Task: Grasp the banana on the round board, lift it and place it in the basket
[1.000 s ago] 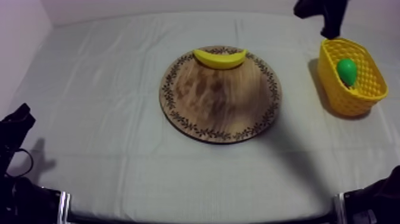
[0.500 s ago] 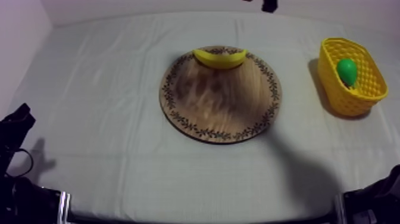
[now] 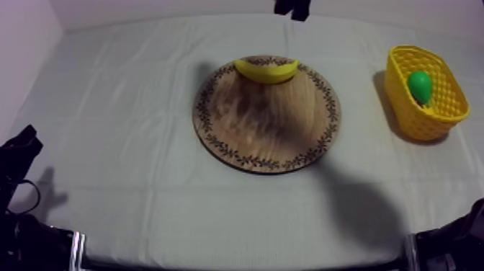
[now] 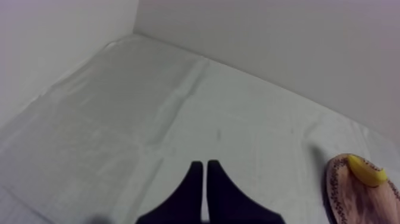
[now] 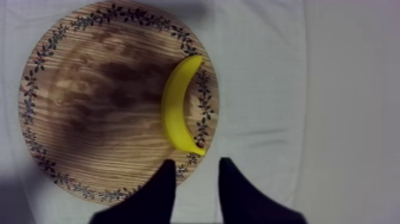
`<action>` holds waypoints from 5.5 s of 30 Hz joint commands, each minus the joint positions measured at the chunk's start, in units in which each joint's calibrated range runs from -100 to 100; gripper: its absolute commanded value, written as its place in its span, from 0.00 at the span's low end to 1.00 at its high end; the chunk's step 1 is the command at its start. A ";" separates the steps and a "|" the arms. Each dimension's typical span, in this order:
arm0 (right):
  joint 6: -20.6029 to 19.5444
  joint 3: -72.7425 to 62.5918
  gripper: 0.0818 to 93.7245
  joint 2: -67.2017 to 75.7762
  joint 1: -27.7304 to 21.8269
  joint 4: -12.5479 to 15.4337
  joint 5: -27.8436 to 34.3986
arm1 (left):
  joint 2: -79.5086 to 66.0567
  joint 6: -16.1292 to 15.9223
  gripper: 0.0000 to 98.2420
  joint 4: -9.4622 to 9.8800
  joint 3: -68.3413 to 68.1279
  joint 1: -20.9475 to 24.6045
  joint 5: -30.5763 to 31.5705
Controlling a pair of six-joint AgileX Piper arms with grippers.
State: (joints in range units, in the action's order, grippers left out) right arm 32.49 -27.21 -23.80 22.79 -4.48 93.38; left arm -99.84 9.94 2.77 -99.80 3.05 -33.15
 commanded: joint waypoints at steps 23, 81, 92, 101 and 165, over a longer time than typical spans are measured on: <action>-2.45 2.15 0.82 -9.09 0.71 -2.38 -3.45 | 0.02 0.00 0.00 -0.01 0.02 0.02 0.01; -3.37 -5.98 0.20 -32.16 0.34 -6.56 -15.40 | 0.02 0.00 0.00 -0.01 0.02 0.02 0.01; -2.09 -2.31 0.22 -18.44 -0.03 -5.89 -14.48 | 0.02 0.00 0.00 -0.01 0.02 0.02 0.01; -1.87 0.83 0.22 -6.49 0.02 -5.68 -11.58 | 0.02 0.00 0.00 -0.01 0.02 0.02 0.01; -16.16 39.09 0.26 19.50 -29.76 -3.86 -5.15 | 0.02 0.00 0.00 -0.01 0.02 0.02 0.01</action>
State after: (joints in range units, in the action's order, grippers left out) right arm 16.40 11.48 -3.93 -6.88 -8.38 88.61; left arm -99.84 9.94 2.77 -99.80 3.05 -33.15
